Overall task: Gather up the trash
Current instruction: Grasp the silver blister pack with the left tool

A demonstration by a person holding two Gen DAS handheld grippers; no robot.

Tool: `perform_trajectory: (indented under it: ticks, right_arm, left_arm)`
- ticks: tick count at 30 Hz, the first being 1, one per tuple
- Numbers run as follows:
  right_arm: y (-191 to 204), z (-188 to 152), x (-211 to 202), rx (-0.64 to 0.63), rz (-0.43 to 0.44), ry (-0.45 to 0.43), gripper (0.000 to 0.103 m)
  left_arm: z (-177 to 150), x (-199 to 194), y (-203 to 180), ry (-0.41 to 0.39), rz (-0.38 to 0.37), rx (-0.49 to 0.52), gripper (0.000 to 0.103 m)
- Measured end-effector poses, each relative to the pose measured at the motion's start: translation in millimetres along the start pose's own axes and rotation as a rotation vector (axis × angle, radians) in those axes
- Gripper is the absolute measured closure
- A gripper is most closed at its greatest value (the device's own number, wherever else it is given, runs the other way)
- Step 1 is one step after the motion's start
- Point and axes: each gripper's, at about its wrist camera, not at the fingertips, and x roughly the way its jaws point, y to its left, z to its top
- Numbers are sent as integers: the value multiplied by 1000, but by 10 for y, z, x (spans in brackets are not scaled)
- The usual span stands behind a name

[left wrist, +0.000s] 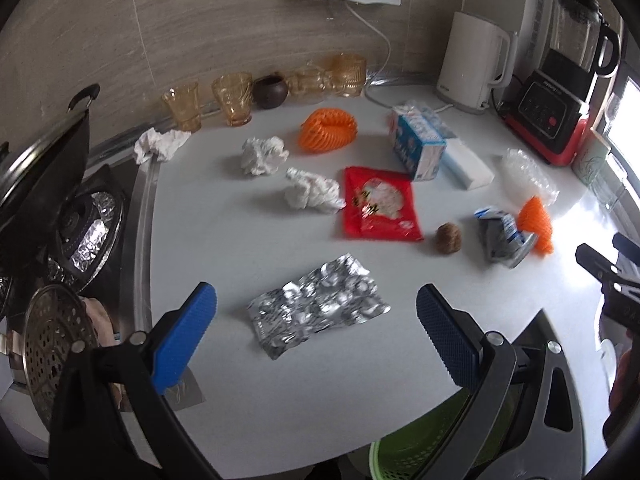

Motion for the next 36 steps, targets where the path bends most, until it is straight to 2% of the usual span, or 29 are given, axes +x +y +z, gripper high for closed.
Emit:
perform_trajectory:
  ticks: [8, 11, 13, 18, 21, 26, 28, 30, 33, 36]
  right_arm:
    - [202, -84, 284, -39, 27, 28, 2]
    - [213, -114, 343, -35, 39, 48, 2]
    - [219, -147, 379, -34, 44, 66, 2]
    - [225, -229, 429, -33, 44, 92, 2]
    - [203, -266, 449, -10, 48, 101, 2]
    - [173, -296, 448, 19, 35, 102, 2]
    - [153, -301, 447, 31, 27, 102, 2]
    - [124, -311, 444, 48, 18, 100, 2]
    - [84, -322, 446, 68, -1, 100, 2]
    - [48, -331, 432, 90, -16, 96, 2]
  left_arm:
    - [-209, 268, 216, 23, -54, 63, 7]
    - [-208, 361, 194, 7, -83, 138, 7]
    - [-176, 397, 168, -10, -101, 224, 7]
    - [-70, 484, 147, -6, -223, 439, 7]
    - [-34, 599, 102, 37, -358, 573, 7]
    - [29, 862, 51, 104, -434, 662, 7]
    - [53, 948, 24, 126, -442, 695, 11]
    - [51, 997, 6, 146, -450, 728, 18]
    - [-20, 1025, -15, 164, -452, 789, 22]
    - [-54, 1031, -7, 166, -467, 806, 25]
